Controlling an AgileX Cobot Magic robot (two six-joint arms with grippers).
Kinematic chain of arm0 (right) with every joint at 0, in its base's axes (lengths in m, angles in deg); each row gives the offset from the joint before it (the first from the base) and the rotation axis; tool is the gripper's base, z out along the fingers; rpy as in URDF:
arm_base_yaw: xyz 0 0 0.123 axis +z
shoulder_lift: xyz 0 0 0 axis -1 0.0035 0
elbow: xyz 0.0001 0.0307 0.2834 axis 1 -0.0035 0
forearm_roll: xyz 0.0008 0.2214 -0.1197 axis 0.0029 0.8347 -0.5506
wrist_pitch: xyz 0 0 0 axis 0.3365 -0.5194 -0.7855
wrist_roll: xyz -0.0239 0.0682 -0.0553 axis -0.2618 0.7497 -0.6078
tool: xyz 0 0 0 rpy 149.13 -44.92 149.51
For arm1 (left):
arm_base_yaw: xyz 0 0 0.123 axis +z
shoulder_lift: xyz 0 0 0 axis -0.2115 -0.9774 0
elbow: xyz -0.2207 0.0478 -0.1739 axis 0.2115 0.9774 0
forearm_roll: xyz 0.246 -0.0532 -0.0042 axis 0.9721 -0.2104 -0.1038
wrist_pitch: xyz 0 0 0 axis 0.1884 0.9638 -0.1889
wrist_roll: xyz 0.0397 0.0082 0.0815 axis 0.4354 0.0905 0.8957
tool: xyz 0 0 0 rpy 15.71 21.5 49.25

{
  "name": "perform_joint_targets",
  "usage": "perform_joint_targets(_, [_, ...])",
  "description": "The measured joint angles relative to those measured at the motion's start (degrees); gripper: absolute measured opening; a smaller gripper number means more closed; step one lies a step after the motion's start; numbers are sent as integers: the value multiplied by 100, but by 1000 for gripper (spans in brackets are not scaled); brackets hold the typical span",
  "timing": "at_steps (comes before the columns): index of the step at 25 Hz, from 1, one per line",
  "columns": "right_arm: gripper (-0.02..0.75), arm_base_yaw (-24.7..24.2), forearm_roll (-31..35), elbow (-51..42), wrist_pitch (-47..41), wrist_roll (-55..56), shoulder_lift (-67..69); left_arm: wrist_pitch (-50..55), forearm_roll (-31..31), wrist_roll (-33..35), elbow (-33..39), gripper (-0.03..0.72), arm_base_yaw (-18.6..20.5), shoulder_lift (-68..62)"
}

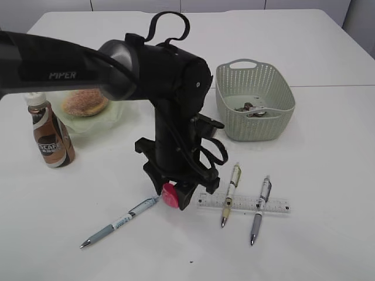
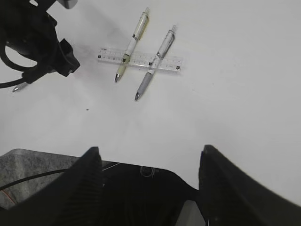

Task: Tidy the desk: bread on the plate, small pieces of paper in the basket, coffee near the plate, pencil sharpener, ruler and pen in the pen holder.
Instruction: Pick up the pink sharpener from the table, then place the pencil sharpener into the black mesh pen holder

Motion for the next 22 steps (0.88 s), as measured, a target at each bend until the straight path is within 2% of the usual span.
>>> perform_joint_targets(8, [475, 0, 0, 0, 0, 0, 0, 54, 91, -12, -887, 350, 89, 0])
perform_joint_targets(16, [475, 0, -97, 0, 0, 0, 0, 140, 595, -23, -2048, 350, 445, 0])
perform_joint_targets(22, [475, 0, -315, 0, -10, 0, 0, -79, 678, -55, -2653, 350, 730, 22])
